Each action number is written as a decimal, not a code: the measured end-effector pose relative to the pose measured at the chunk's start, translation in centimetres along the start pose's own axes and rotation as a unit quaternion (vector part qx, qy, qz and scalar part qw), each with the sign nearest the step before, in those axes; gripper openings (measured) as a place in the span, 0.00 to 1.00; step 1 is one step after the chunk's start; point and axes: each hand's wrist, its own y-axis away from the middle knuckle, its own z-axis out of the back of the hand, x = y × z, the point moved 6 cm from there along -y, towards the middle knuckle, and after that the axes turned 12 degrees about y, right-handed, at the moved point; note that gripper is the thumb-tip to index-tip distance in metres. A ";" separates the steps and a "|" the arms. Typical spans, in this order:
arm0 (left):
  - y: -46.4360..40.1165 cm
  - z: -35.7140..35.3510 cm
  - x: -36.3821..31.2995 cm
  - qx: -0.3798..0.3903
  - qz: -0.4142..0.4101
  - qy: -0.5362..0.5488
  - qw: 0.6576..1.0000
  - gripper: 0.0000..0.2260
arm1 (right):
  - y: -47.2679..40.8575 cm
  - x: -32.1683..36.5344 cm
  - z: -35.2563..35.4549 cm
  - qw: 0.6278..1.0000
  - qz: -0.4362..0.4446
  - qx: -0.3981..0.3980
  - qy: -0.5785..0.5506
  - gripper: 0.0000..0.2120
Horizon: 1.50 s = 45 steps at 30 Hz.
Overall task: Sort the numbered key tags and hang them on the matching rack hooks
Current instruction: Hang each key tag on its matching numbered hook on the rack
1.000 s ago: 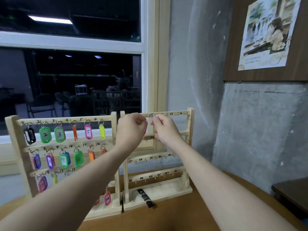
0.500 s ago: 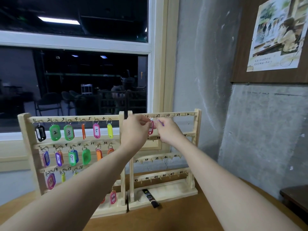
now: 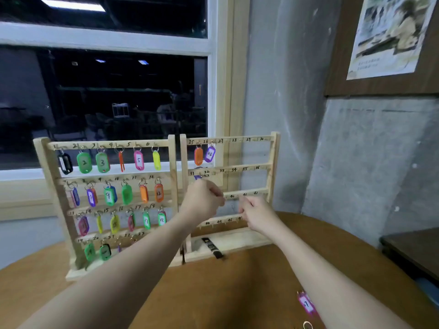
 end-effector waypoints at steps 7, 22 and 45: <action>6.9 -11.3 3.4 0.229 0.043 -0.057 0.971 0.02 | 7.7 -10.5 2.7 0.983 -0.060 -0.028 0.171 0.21; 13.6 -25.6 7.7 0.269 0.151 -0.020 0.951 0.07 | 15.9 -18.3 5.4 0.927 -0.138 0.025 0.348 0.06; 12.6 -26.6 9.0 0.234 0.155 -0.046 0.959 0.07 | 11.7 -20.4 3.6 0.910 -0.141 0.094 0.378 0.11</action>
